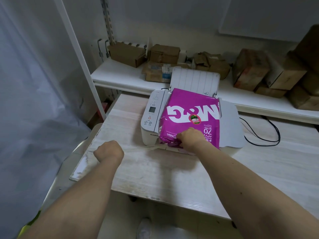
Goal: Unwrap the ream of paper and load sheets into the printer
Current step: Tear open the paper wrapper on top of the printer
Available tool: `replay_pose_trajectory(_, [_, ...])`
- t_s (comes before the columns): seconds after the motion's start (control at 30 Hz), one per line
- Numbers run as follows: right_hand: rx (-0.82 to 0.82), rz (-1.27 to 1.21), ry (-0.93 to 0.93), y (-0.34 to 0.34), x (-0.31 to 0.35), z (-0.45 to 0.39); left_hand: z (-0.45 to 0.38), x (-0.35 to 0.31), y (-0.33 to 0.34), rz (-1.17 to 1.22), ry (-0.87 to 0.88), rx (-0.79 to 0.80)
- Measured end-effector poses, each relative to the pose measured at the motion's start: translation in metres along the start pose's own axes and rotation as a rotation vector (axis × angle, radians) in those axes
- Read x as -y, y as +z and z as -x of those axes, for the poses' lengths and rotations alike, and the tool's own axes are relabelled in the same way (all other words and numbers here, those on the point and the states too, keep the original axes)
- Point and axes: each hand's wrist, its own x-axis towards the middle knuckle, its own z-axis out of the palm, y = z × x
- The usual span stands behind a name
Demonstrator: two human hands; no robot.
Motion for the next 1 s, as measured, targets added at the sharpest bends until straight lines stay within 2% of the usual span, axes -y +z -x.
replay_pose_trajectory(0.1, [0.03,0.003,0.003,-0.004,0.002,-0.001,0.011,-0.02,-0.001,-0.082,0.035,0.095])
replay_pose_trajectory(0.17, [0.024,-0.007,-0.004,-0.007,0.005,-0.001,0.022,-0.044,0.003,-0.096,0.201,0.128])
replay_pose_trajectory(0.27, [-0.02,-0.049,-0.017,-0.01,0.009,-0.002,0.042,-0.077,0.008,0.044,0.472,0.055])
replay_pose_trajectory(0.33, [-0.049,-0.061,-0.022,-0.009,0.011,-0.002,0.055,-0.092,0.008,0.212,0.571,-0.025])
replay_pose_trajectory(0.4, [-0.068,-0.07,-0.025,-0.009,0.012,-0.003,0.062,-0.099,0.004,0.354,0.547,-0.026])
replay_pose_trajectory(0.6, [-0.051,-0.103,-0.009,-0.008,0.009,-0.004,0.064,-0.092,-0.011,0.602,0.404,0.157])
replay_pose_trajectory(0.77, [-0.01,-0.103,-0.011,-0.01,0.007,-0.007,0.053,-0.077,0.002,0.578,0.441,0.325])
replay_pose_trajectory(0.9, [0.003,-0.083,-0.019,-0.011,0.006,-0.009,0.063,-0.098,0.008,0.698,0.527,0.424])
replay_pose_trajectory(1.0, [-0.012,-0.08,-0.032,-0.008,0.004,-0.011,0.064,-0.106,0.017,0.836,0.5,0.464])
